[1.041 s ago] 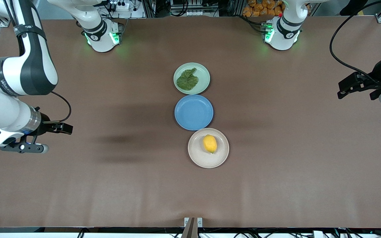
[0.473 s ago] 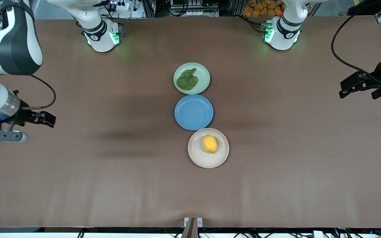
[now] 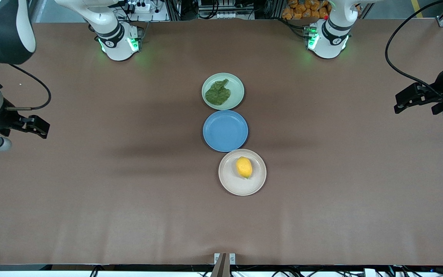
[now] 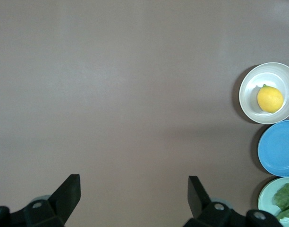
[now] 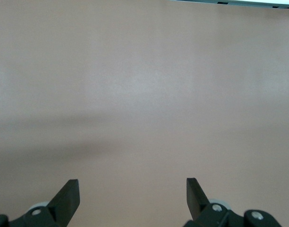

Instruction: Place lemon and lettuce in plates

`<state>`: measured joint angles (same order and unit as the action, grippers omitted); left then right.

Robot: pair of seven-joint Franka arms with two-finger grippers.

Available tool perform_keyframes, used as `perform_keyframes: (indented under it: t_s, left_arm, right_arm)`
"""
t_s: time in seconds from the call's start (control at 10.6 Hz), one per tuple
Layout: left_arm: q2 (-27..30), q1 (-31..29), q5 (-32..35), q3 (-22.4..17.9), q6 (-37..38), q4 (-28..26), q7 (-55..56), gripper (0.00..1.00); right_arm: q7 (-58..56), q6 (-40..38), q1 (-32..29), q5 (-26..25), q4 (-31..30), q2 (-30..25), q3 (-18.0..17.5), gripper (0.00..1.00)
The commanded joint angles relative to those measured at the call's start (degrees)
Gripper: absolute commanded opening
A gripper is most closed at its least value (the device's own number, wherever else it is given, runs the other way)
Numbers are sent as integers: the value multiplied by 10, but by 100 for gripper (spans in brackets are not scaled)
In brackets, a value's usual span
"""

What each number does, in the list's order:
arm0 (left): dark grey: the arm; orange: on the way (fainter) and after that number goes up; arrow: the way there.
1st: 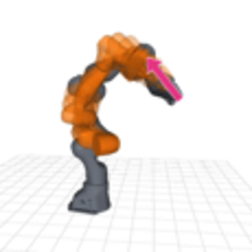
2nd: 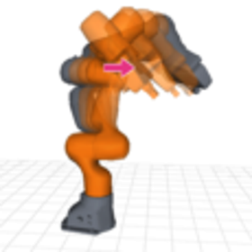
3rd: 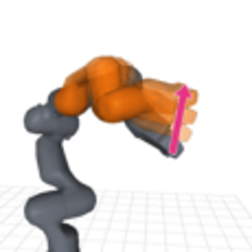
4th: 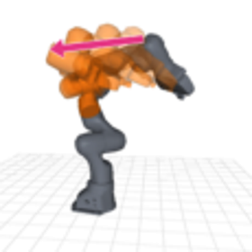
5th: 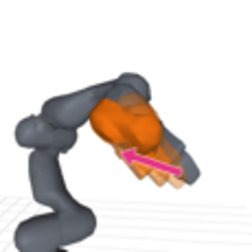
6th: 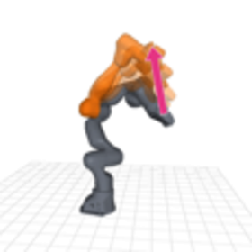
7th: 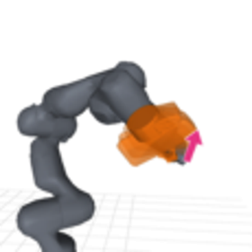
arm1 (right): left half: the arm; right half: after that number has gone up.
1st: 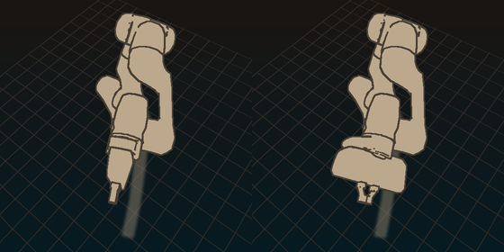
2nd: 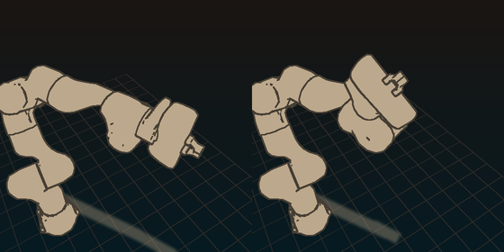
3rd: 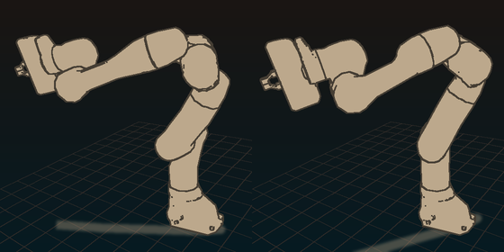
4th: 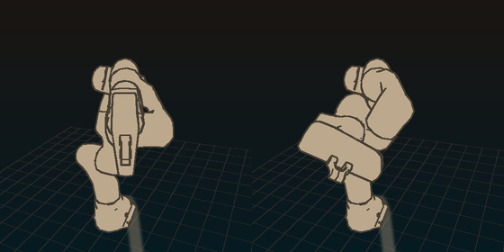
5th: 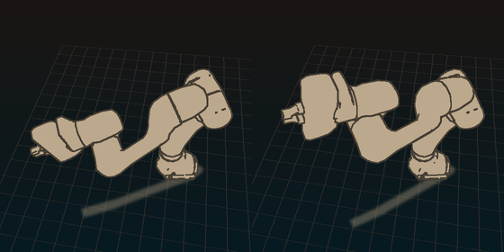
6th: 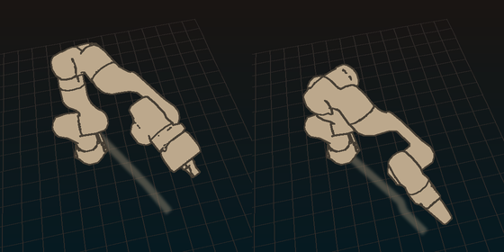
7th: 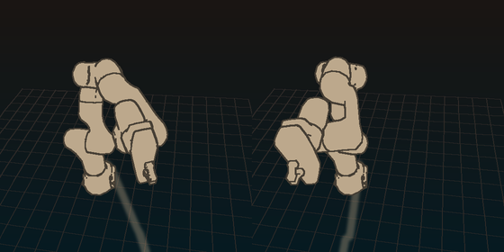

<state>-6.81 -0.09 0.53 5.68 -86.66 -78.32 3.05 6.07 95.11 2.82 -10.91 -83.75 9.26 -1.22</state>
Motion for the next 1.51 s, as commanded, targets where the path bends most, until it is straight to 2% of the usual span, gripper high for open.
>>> perform_keyframes:
  t_s: [0.0, 0.28, 0.66, 1.42]
  left_arm:
    - [11, -4, -4, 0, 8, -8, -14, 100]
    - [11, -4, -4, 0, 12, -8, -13, 100]
    - [10, -4, -4, 0, 12, -8, -13, 100]
    - [9, -5, 8, 0, 12, -8, -13, 100]
  right_arm:
    - [-5, -20, -4, 12, -2, -30, 0, 100]
    - [-5, -55, -7, 26, 22, -41, 3, 100]
    - [-4, -55, -13, 68, 25, -56, 10, 100]
    - [3, -53, -15, 72, 29, -56, 16, 100]
